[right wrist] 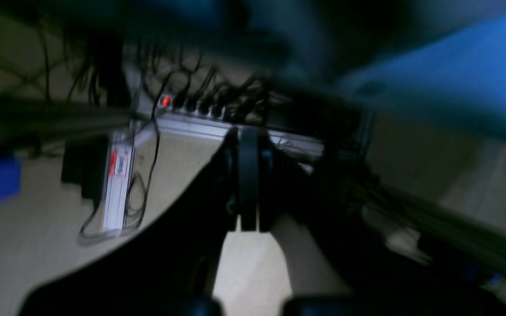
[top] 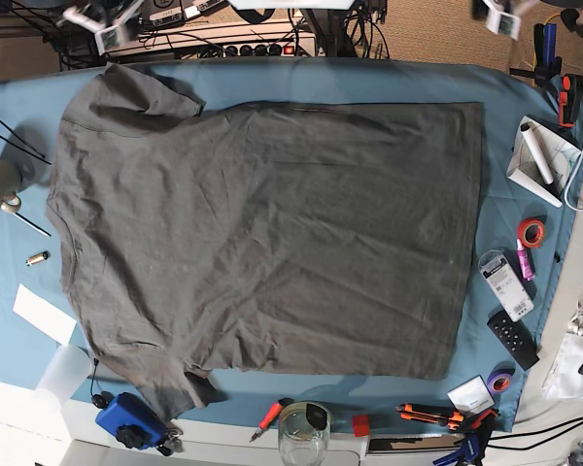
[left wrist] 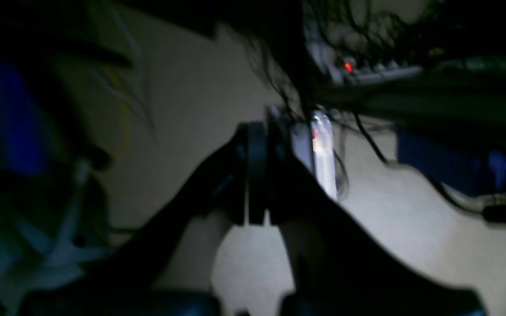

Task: Fold the T-shirt properly
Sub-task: 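Move both grippers down toward the shirt's shoulder corners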

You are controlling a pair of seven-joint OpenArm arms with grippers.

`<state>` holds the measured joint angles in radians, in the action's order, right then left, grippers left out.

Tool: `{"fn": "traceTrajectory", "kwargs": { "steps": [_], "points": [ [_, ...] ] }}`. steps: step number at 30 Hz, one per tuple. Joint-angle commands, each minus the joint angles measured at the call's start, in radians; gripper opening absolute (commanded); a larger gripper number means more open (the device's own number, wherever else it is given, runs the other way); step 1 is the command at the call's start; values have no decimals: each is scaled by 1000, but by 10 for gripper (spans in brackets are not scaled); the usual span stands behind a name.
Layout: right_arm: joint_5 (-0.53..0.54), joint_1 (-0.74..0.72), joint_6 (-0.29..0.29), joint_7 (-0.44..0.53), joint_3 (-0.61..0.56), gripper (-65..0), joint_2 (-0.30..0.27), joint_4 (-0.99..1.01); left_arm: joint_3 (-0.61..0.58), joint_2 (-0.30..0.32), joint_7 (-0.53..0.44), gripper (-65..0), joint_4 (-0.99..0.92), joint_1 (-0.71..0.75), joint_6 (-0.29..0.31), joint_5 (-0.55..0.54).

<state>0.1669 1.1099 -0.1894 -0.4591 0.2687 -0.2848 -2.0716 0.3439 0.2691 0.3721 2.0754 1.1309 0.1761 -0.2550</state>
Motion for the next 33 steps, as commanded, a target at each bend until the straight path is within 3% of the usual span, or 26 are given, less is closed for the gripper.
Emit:
{"fn": "traceTrajectory", "kwargs": {
  "steps": [1, 10, 16, 17, 22, 27, 31, 33],
  "points": [
    [13, 15, 1, 17, 24, -650, -6, -43, 24, 5, -13, -650, 51, 16, 2, -4],
    [-3, -53, 3, 15, 60, -650, 6, -147, 72, 5, 3, -650, 248, -19, 3, -3],
    [-29, -132, 4, -115, 60, -650, 58, -147, 72, 5, 32, -650, 250, -53, 5, -3],
    [-29, -141, 4, -135, 60, -650, 61, -147, 72, 5, 32, -629, 250, -53, 5, -4],
    [-29, -149, 3, -151, 60, -650, 61, -147, 72, 5, 31, -395, 250, -54, 5, -4],
    [-29, -149, 23, -155, 60, -362, 61, -147, 72, 5, 31, -379, 250, -54, 5, -4],
    [-44, -153, 164, -166, 60, -329, 61, -147, 72, 6, 31, -379, 250, -54, 5, -4],
    [-81, -182, 208, -261, 60, -329, 61, -147, 72, 6, 31, -379, 250, -54, 5, -4]
  ]
}}
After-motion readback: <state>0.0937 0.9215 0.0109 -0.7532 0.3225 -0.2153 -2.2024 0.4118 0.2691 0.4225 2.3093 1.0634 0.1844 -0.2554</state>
